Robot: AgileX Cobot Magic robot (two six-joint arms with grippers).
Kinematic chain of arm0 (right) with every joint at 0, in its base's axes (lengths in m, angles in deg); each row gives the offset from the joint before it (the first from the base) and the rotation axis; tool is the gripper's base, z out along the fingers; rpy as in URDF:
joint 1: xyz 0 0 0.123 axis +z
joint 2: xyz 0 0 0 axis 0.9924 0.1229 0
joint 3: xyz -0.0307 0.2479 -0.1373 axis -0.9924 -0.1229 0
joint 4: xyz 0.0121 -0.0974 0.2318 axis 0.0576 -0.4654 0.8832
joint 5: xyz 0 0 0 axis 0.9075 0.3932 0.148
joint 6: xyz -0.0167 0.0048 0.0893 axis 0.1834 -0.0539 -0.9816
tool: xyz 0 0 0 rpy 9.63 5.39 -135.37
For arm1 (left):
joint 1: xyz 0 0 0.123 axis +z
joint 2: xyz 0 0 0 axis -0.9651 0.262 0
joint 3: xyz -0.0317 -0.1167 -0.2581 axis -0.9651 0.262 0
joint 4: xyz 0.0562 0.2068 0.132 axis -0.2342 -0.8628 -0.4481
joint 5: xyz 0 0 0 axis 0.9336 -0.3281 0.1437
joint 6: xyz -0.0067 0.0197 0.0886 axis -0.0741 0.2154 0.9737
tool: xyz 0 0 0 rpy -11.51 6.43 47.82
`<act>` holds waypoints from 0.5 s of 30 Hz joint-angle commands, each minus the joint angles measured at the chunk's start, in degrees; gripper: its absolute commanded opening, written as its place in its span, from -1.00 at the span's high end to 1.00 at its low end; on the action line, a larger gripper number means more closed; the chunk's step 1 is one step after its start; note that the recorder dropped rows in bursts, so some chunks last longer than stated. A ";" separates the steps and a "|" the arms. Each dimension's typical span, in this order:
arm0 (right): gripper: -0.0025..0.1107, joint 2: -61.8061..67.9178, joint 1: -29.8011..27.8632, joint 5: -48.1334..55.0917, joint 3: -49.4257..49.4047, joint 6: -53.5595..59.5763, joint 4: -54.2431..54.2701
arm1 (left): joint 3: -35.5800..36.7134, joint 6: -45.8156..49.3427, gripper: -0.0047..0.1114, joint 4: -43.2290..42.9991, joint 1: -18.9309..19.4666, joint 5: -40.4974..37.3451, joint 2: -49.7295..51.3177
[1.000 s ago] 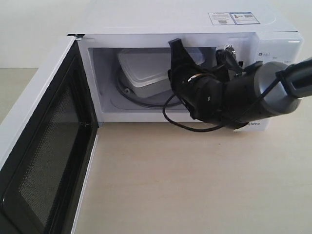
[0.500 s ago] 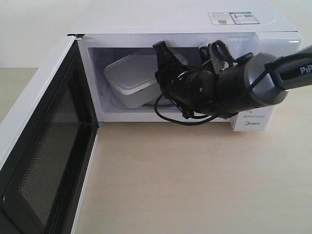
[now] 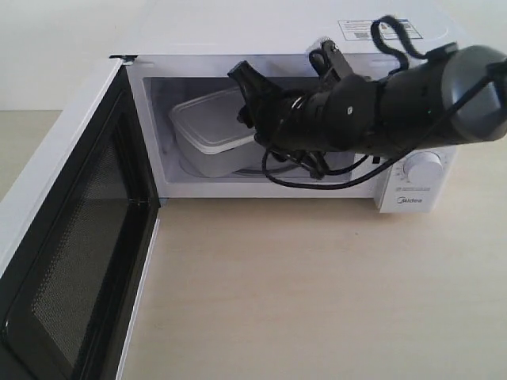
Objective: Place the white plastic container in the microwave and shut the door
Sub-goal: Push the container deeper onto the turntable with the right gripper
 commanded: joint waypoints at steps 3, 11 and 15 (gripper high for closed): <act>0.22 -5.36 3.10 8.74 -3.67 12.82 -1.38 | 0.21 -0.15 0.84 0.58 0.13 0.24 -0.22; 0.22 -5.36 9.08 6.91 -9.00 26.96 -1.38 | 0.21 -0.15 0.84 0.58 0.13 0.13 -0.22; 0.38 -5.36 9.61 5.86 -8.88 33.85 -1.38 | 0.21 -0.15 0.84 0.58 0.13 0.25 -0.22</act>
